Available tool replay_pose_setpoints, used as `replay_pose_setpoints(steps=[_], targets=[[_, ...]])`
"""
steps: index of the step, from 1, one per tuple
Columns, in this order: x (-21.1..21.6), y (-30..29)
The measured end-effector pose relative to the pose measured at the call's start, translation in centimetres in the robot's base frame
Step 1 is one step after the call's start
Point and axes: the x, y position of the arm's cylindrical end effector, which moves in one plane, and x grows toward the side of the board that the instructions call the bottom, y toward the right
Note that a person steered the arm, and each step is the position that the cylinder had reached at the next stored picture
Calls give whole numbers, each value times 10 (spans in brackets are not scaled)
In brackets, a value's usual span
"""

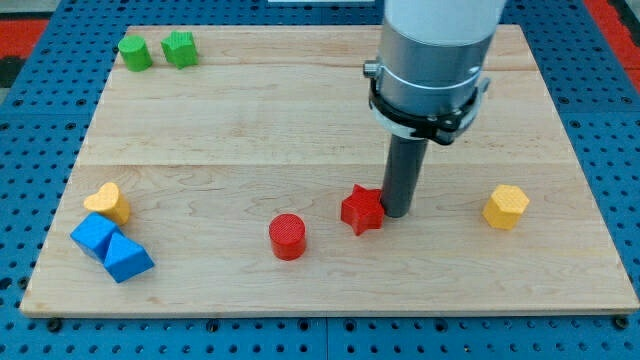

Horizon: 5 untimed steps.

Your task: Place the yellow blocks at the center right of the board

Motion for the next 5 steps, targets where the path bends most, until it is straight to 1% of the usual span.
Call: replay_pose_setpoints(steps=[2, 3, 4, 5], targets=[[-8, -36], [5, -50], [-8, -47], [-54, -69]])
